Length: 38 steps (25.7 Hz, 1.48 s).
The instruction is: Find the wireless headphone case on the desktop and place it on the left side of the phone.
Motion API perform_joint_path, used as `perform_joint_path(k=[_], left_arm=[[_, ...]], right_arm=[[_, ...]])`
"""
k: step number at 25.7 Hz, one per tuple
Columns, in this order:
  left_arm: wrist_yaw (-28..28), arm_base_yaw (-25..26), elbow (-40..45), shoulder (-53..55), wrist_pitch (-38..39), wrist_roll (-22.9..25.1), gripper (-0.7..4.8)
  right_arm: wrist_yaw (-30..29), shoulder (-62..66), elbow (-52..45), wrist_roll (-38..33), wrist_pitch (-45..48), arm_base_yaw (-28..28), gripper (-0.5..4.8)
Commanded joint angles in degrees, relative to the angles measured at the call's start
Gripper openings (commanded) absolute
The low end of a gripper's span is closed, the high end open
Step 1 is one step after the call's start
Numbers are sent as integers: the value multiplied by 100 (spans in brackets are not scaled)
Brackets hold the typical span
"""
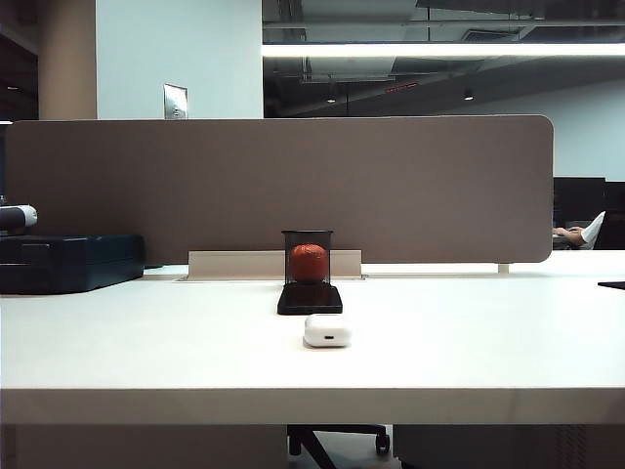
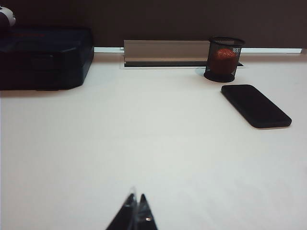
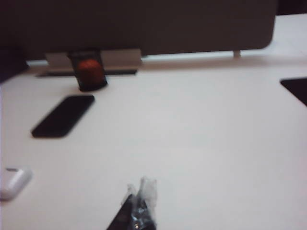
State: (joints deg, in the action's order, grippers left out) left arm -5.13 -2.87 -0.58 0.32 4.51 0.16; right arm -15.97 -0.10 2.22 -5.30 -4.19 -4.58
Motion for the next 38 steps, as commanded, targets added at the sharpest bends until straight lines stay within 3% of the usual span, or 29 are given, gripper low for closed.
perform_joint_path(k=[1, 11, 17, 20, 30, 38], left_arm=[[-24, 9, -11, 4, -74, -17, -5], [-28, 7, -11, 4, -74, -20, -5], [-28, 7, -11, 4, -74, -20, -5], [-28, 7, -11, 4, -72, -20, -5], [-424, 7, -11, 7, -70, -20, -5], [-566, 7, -11, 7, -72, -20, -5]], right_arm=[[-81, -4, 415, -94, 81, 7, -2], [-28, 256, 1941, -94, -769, 2, -2], [-96, 1150, 3504, -94, -1449, 2, -2], [-391, 2048, 4833, -90, -2131, 2, -2], [-931, 3611, 7257, -70, -3880, 4, -2], [-1126, 4378, 8214, -70, -5248, 13, -2]])
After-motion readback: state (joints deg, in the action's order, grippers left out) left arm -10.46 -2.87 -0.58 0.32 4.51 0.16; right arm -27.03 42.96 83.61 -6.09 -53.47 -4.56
